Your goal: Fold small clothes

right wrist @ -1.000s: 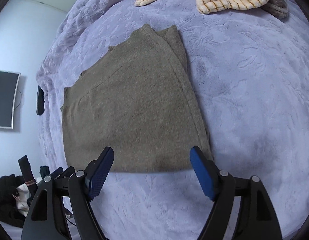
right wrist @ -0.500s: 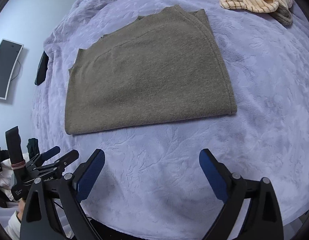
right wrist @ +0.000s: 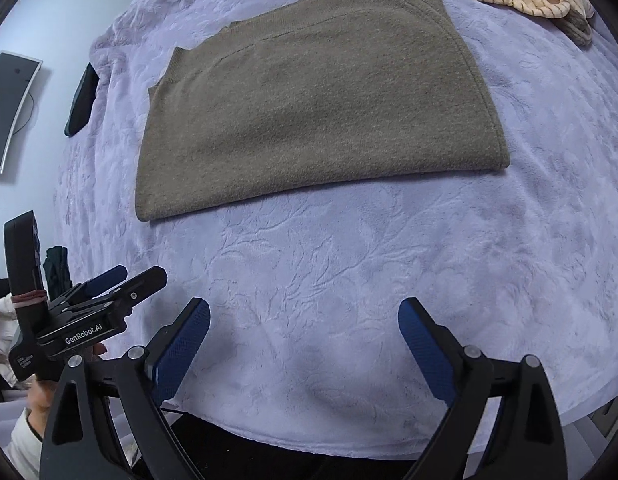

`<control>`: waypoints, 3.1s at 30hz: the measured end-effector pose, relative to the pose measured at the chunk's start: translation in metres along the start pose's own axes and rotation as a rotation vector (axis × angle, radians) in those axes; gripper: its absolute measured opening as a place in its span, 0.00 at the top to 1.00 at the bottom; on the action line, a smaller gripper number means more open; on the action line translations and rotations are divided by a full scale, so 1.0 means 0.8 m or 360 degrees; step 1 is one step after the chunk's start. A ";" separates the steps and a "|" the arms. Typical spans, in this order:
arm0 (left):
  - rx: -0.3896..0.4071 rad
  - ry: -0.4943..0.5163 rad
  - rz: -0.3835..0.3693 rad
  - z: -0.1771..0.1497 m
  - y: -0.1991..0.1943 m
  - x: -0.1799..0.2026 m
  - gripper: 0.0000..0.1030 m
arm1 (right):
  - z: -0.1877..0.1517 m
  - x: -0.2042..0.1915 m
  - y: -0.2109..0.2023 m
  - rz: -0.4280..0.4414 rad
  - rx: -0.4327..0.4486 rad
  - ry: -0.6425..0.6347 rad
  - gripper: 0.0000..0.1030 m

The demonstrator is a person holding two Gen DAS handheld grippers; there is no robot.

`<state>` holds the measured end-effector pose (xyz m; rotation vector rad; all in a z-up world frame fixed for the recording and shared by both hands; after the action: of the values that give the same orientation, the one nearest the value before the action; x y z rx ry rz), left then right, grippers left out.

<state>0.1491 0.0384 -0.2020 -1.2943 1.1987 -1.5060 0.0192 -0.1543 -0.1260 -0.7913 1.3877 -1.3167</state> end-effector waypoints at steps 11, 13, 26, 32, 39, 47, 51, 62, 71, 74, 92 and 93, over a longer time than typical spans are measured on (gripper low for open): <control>-0.0055 -0.0194 -0.0104 -0.003 0.003 -0.056 0.01 | -0.005 -0.044 0.021 0.0026 -0.0056 -0.0023 0.06; -0.0037 -0.0173 -0.0074 0.000 0.005 -0.064 0.01 | -0.003 -0.049 0.024 0.0025 -0.0071 -0.0027 0.06; -0.0056 -0.0462 -0.0522 0.054 0.017 -0.069 0.01 | 0.003 -0.053 0.036 -0.0014 -0.0156 -0.0043 0.06; -0.0073 -0.0476 -0.0616 0.067 0.032 -0.056 0.01 | 0.008 -0.051 0.045 -0.0016 -0.0190 -0.0033 0.06; -0.0077 -0.0585 -0.0703 0.092 0.052 -0.058 0.01 | 0.012 -0.049 0.053 -0.0021 -0.0221 -0.0029 0.06; -0.0036 -0.0671 -0.0907 0.117 0.053 -0.051 0.01 | 0.020 -0.045 0.065 -0.0022 -0.0263 -0.0024 0.06; -0.0026 -0.0599 -0.1008 0.117 0.046 -0.030 0.01 | 0.023 -0.046 0.068 -0.0023 -0.0271 -0.0032 0.06; -0.0003 -0.0653 -0.0897 0.129 0.074 -0.027 0.01 | 0.036 -0.044 0.073 -0.0041 -0.0286 -0.0052 0.06; 0.0146 -0.0532 -0.0653 0.135 0.080 -0.030 0.82 | 0.130 -0.039 0.024 -0.0126 -0.0089 -0.0194 0.06; 0.0125 -0.0584 -0.0719 0.135 0.081 -0.035 0.82 | 0.163 -0.050 0.012 -0.0126 -0.0025 -0.0240 0.06; 0.0262 -0.0616 -0.0728 0.123 0.088 -0.041 0.72 | 0.336 -0.216 0.084 0.0133 -0.0097 -0.0729 0.14; 0.0260 -0.0624 -0.0747 0.122 0.089 -0.044 0.72 | 0.347 -0.231 0.098 0.0163 -0.0117 -0.0759 0.22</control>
<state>0.2502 0.0403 -0.2768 -1.7363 0.5306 -1.5287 0.3451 -0.0487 -0.1266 -0.9947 1.0805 -0.9236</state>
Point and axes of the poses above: each gripper's, at about its wrist camera, not at the fingertips, and y roughly the way its jaws point, x to its right, z to its top, the point moved 7 cm from there along y, roughly the way its jaws point, and after that the axes turned 13 degrees about -y, right-handed, at the moved point
